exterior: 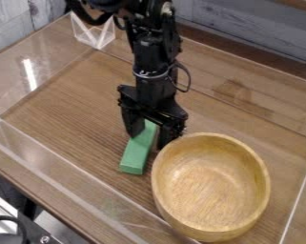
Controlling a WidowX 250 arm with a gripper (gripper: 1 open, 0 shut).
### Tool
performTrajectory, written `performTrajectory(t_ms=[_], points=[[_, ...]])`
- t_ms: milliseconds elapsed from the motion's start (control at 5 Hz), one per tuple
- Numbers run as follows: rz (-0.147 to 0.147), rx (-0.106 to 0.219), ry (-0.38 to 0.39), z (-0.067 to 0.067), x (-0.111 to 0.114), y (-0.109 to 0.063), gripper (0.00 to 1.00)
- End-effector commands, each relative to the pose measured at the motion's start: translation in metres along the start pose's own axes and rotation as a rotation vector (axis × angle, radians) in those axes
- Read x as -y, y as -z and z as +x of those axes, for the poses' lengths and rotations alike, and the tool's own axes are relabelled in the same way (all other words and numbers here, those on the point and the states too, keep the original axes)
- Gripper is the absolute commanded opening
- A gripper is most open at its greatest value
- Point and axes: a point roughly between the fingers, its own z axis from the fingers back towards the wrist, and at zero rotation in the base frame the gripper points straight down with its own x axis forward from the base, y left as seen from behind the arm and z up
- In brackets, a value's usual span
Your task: Put the green block in the brown bowl
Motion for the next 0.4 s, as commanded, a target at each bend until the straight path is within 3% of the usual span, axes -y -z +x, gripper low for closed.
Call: performTrajectory(t_ms=[0,200], points=[[-0.001,0.033,-0.011,0.0051,-0.0034,-0.0039,0.00],[-0.006,0.032,-0.010,0.0046,-0.0034,-0.0056,0.00]])
